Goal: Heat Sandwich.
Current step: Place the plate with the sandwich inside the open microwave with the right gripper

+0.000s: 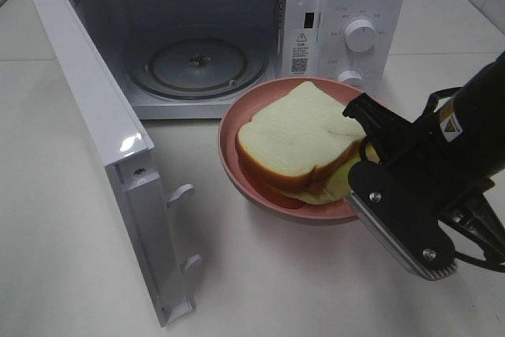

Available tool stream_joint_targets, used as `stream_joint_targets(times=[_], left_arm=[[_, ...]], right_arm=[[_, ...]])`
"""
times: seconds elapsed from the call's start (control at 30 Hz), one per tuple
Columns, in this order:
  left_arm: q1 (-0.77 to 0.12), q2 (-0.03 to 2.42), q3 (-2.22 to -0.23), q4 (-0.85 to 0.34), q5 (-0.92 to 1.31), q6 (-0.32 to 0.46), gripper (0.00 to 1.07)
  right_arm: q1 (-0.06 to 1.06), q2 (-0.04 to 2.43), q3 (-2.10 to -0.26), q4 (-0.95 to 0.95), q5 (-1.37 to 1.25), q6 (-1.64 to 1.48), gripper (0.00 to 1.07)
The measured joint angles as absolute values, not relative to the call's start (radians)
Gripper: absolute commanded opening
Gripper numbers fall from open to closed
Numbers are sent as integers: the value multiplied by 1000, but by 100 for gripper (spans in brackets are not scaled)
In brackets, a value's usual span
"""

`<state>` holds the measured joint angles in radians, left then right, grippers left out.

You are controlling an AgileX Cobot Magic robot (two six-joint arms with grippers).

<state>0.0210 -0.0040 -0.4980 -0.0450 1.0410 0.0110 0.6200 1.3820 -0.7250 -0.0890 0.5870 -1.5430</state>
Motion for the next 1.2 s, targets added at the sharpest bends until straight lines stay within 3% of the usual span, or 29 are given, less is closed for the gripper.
stream_joint_targets(times=[1.2], left_arm=[[21,-4,-498,-45,1041,11,101]], right_arm=[[678,1726,-1094,-19,580,-1603,0]])
